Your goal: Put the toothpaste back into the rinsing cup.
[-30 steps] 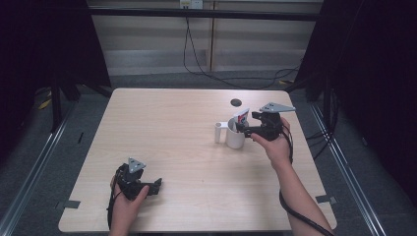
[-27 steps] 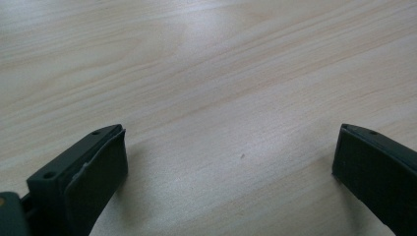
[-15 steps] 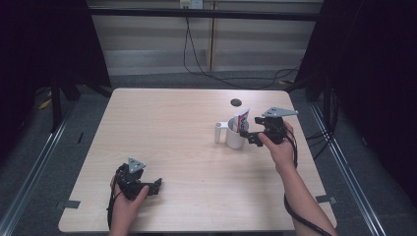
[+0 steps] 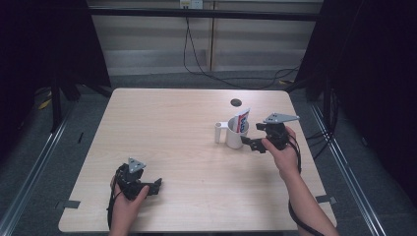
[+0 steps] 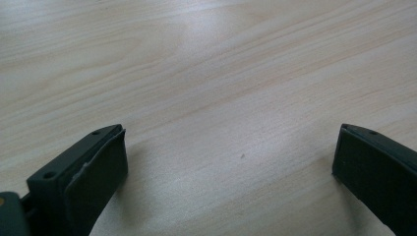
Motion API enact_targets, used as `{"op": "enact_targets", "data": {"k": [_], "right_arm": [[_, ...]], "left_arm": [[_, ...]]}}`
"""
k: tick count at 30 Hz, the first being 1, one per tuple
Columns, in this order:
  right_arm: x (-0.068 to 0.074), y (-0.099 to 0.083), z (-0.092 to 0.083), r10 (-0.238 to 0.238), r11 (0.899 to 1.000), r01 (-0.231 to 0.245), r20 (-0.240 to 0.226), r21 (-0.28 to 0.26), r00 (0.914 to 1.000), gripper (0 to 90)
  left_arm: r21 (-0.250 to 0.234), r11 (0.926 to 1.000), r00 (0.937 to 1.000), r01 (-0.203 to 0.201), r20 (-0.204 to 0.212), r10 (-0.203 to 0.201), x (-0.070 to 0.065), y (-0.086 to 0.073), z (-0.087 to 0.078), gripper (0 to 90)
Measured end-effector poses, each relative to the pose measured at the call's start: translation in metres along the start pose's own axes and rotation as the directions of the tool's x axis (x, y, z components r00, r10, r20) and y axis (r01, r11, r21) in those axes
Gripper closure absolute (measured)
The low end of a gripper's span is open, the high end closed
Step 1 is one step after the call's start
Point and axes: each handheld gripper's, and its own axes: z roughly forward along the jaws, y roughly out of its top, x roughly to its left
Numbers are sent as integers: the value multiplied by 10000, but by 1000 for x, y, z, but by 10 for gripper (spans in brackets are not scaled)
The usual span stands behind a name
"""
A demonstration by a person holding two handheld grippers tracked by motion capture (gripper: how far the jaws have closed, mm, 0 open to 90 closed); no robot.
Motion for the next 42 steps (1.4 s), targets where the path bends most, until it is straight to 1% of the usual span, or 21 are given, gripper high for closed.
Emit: {"op": "enact_targets", "data": {"k": [2,6,7,9,12,23,26,30,34,35,42], "right_arm": [[1,-1,-1,-88,9999,88,15,105,10000,139],[3,-3,-3,-119,9998,120,-10,139,9999,138],[3,-4,-3,-200,9997,200,-1,154,9998,139],[5,-6,-5,-162,9997,164,-88,153,9998,138],[5,-9,-6,-177,9997,179,-99,186,9998,139],[10,-19,-8,-365,9983,374,-221,440,9991,138],[12,-24,-7,-662,9952,673,-172,705,9977,139],[15,-28,-9,-655,9948,670,-214,770,9976,139],[17,-31,-9,-753,9935,771,-251,835,9968,139],[19,-33,-9,-739,9932,764,-314,875,9968,139],[22,-43,-10,-699,9921,732,-364,1023,9969,140]], "left_arm": [[1,10000,10000,-1,-2,1,0,0,0,0],[-2,10000,10000,0,0,0,0,0,0,0],[-2,10000,10000,10,8,-10,0,0,0,0],[-3,10000,10000,1,1,-1,0,0,0,0],[-2,10000,10000,-1,8,1,0,0,0,0],[-2,10000,10000,-2,4,2,0,0,0,0],[-3,10000,10000,9,4,-9,0,0,0,0],[-4,10000,10000,-2,0,2,0,0,0,0],[0,10000,10000,6,4,-6,0,0,0,0],[7,10000,10000,2,5,-2,0,0,0,0],[7,10000,10000,2,-2,-2,0,0,0,0]]}}
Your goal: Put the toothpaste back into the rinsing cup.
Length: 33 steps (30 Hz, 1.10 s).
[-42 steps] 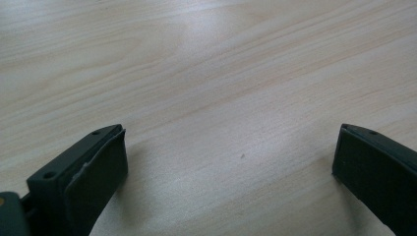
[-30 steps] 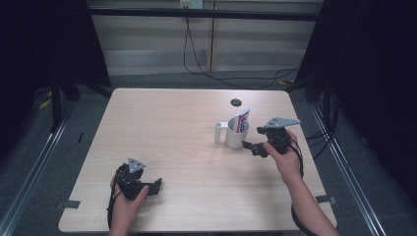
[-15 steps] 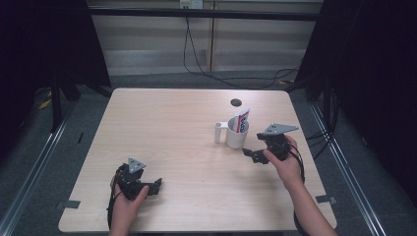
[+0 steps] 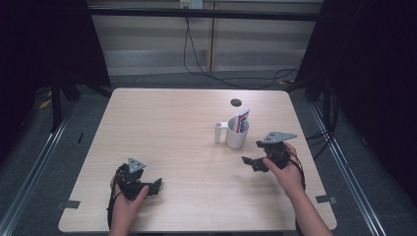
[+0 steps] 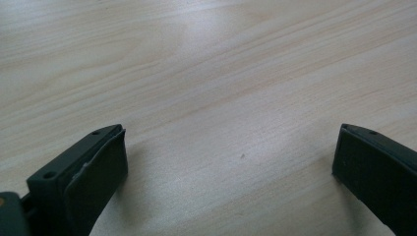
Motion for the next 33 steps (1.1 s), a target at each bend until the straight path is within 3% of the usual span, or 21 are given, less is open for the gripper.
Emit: {"op": "enact_targets", "data": {"k": [33], "right_arm": [[2,-44,-8,234,9986,-238,86,470,9997,140]], "left_arm": [[-10,10000,10000,-3,5,3,0,0,0,0]]}}
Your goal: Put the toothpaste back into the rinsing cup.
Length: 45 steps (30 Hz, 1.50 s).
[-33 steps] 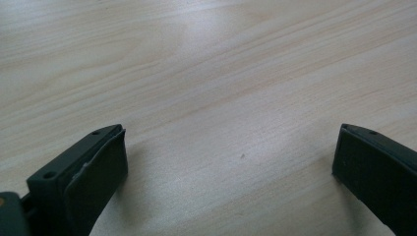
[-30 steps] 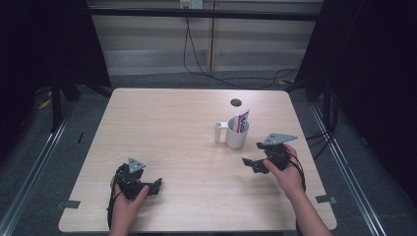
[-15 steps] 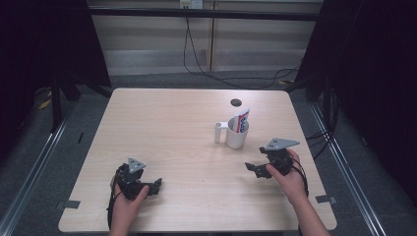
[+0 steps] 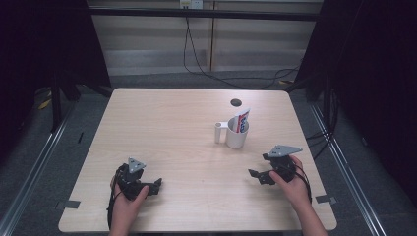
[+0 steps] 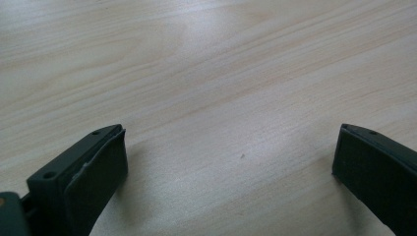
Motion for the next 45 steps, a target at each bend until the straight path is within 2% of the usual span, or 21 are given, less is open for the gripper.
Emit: {"op": "enact_targets", "data": {"k": [3,24,45], "right_arm": [[0,-5,0,94,10000,-94,-1,5,10000,140],[4,-24,3,-201,9986,191,196,491,9996,140],[3,-25,3,-104,9985,91,249,537,9996,129]], "left_arm": [[2,10000,10000,-3,-5,3,0,0,0,0],[0,10000,10000,0,-6,0,0,0,0,0],[-1,10000,10000,4,-15,-4,0,0,0,0]]}}
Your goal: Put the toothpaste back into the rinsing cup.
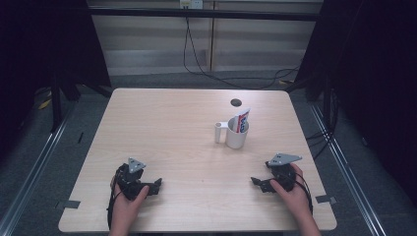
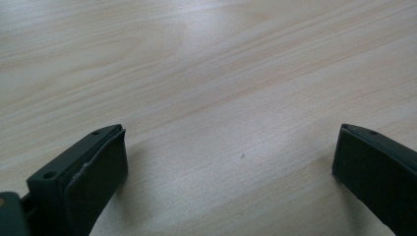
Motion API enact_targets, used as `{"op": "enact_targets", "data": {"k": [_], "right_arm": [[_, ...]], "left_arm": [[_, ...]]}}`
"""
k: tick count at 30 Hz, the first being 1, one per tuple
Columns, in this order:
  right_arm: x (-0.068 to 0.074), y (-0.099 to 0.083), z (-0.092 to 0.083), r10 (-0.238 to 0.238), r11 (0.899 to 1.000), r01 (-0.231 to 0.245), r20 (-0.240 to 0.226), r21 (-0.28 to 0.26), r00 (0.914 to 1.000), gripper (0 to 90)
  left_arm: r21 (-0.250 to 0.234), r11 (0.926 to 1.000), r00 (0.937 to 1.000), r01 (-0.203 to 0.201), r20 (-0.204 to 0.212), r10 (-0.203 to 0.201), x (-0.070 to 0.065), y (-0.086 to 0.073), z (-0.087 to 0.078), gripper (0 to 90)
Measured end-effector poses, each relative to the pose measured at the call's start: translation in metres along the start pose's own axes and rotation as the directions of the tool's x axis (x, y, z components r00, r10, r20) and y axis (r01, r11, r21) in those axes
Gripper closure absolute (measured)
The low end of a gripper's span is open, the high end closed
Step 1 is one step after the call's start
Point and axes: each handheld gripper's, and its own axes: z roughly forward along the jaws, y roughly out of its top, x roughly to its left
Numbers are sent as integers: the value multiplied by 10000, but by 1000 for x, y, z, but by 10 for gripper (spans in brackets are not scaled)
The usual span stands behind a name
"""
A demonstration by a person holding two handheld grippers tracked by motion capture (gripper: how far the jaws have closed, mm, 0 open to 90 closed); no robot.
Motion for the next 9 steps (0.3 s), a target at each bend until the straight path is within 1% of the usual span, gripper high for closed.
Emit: {"op": "enact_targets", "data": {"k": [9], "right_arm": [[0,0,0,11,10000,-11,15,12,10000,128]], "left_arm": [[-1,10000,10000,3,1,-3,0,0,0,0]]}}
